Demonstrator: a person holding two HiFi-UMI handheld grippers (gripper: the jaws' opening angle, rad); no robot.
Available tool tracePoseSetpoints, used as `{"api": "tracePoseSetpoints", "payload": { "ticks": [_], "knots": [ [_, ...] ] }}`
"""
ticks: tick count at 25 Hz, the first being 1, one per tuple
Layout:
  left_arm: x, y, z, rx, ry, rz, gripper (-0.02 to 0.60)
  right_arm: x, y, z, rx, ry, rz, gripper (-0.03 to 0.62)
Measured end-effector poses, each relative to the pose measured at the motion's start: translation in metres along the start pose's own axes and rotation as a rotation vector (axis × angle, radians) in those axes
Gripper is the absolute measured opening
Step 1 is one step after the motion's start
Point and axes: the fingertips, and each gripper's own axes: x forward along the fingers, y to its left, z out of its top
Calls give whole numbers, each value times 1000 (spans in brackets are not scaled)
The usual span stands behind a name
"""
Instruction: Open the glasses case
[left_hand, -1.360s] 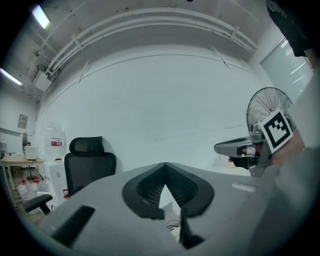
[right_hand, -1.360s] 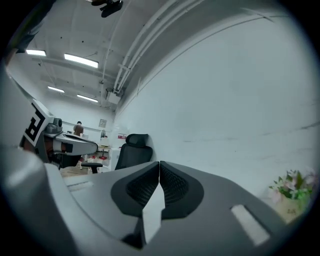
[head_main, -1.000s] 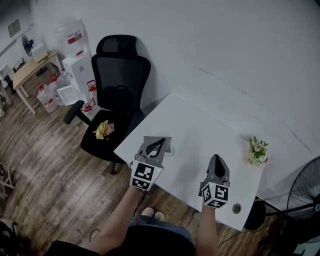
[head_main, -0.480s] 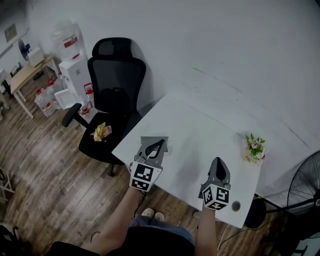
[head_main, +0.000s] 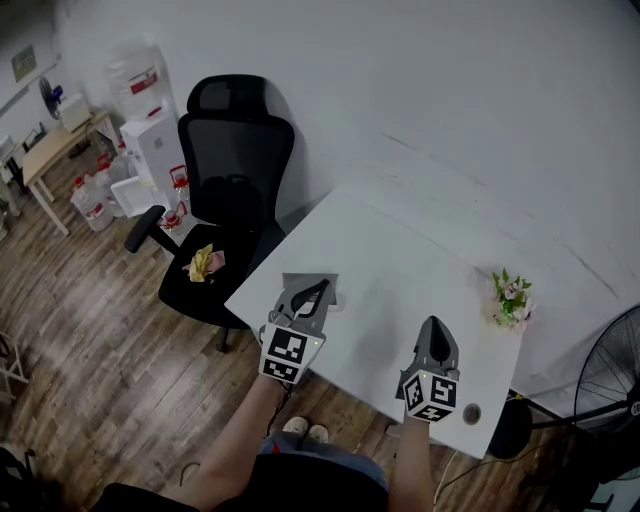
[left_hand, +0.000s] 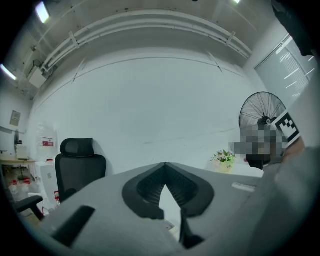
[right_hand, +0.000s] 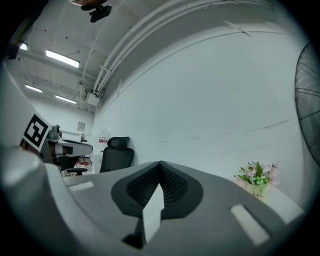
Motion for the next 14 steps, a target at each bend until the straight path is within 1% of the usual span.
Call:
{"api": "tracePoseSetpoints", "payload": {
  "ticks": [14],
  "knots": [
    [3, 1, -4, -3, 9, -1, 8, 2, -2, -3, 7, 6, -6, 6]
  ]
}}
